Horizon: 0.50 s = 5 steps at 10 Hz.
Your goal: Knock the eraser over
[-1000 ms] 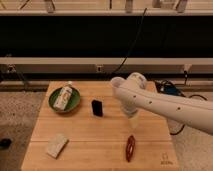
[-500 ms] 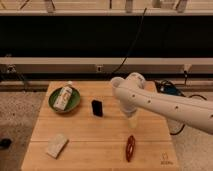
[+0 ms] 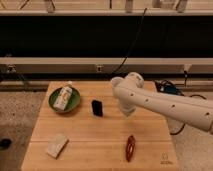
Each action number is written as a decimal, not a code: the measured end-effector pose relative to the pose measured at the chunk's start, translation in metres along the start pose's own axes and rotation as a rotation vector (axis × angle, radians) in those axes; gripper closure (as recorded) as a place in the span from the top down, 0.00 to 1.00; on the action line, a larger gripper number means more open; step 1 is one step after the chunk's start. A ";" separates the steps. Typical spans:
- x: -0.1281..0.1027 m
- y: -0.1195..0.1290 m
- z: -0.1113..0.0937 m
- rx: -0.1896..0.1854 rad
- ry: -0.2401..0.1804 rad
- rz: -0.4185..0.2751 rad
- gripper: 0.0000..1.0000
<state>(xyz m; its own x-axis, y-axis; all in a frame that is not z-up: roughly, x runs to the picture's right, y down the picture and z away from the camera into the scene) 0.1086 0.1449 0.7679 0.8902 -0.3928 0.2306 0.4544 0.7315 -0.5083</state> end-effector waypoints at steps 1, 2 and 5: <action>-0.001 -0.003 0.002 0.001 -0.004 -0.005 0.56; -0.002 -0.009 0.003 0.005 -0.003 -0.011 0.47; -0.028 -0.037 0.007 0.016 -0.007 -0.047 0.18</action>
<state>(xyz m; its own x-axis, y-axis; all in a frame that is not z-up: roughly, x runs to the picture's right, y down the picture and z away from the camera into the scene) 0.0673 0.1331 0.7861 0.8681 -0.4230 0.2597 0.4961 0.7211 -0.4836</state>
